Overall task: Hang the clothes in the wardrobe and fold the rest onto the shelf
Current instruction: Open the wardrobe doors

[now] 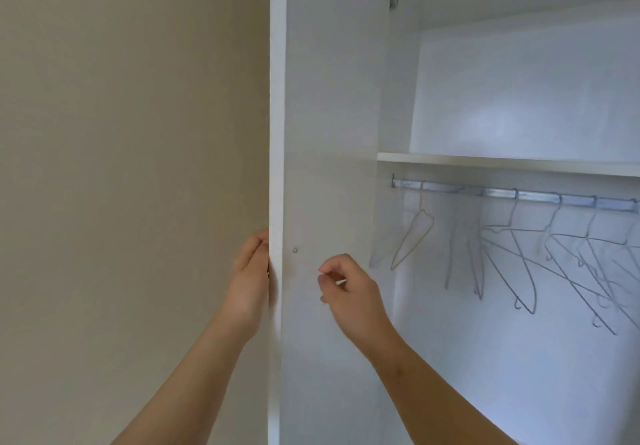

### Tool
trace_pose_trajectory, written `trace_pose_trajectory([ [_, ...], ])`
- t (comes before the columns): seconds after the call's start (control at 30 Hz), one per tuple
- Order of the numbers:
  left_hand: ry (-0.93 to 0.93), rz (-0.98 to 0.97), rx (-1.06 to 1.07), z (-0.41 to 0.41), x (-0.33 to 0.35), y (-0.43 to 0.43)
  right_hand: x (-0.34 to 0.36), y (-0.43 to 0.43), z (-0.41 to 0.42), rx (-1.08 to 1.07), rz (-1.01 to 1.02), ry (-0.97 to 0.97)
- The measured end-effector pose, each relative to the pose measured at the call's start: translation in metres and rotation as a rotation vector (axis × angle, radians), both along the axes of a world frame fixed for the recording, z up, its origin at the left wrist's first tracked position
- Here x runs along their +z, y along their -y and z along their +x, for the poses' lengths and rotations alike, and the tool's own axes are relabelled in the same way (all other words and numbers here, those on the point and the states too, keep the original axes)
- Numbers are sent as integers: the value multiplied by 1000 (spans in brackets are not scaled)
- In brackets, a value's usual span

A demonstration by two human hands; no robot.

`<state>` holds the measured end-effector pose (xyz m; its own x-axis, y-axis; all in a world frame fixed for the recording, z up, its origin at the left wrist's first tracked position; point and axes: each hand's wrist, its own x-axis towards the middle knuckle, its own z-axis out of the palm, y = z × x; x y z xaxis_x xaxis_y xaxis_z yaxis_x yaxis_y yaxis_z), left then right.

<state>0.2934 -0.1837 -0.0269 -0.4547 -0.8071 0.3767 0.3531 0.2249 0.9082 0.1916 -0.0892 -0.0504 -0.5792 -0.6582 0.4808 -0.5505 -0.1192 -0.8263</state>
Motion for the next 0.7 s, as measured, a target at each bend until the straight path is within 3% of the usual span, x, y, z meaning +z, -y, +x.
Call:
trace_pose_trajectory([
  [0.1, -46, 106, -33, 14, 1, 26, -1, 30, 18, 29, 20, -3],
  [0.33, -87, 21, -150, 28, -11, 37, 1, 72, 39, 4, -56, -33],
  [0.6, -104, -6, 162, 29, -21, 31, -18, 68, 40, 51, -51, 18],
  [0.7, -116, -128, 367, 31, -24, 19, -24, 56, 33, 16, -37, 42],
])
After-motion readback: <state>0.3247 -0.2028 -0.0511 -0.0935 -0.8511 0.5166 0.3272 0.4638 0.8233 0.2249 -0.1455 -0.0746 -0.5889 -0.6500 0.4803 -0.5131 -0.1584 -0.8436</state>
